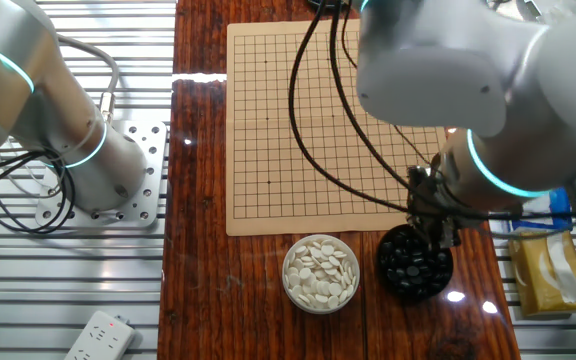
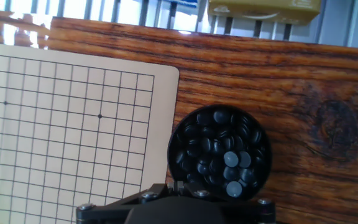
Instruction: Play the first move as black on the 3-4 point in the upper right corner of the Go board
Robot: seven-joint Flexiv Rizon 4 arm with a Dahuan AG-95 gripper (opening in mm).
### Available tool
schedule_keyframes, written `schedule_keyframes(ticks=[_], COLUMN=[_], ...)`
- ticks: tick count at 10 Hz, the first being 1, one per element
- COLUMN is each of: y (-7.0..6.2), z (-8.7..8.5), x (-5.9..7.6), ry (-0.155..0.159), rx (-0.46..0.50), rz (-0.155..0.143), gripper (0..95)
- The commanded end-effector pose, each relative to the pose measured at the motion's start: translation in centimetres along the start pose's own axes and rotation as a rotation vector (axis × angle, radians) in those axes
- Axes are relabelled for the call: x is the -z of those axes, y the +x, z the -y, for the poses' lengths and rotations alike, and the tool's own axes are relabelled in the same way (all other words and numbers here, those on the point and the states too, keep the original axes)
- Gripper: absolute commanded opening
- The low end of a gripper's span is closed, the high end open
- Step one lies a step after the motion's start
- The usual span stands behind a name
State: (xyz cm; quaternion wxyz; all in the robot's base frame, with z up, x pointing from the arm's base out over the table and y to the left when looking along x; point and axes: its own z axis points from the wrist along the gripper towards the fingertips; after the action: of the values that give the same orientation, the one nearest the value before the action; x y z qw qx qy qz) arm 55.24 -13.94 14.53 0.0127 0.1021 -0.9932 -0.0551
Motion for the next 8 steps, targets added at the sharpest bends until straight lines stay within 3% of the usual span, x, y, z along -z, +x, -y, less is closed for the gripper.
schedule_keyframes(ticks=[1, 8], y=[0.1, 0.4], z=[0.0, 1.0], x=[-0.1, -0.8], ry=[0.014, 0.007], rx=[0.008, 0.032], rz=[0.004, 0.005], gripper=[0.0, 0.0])
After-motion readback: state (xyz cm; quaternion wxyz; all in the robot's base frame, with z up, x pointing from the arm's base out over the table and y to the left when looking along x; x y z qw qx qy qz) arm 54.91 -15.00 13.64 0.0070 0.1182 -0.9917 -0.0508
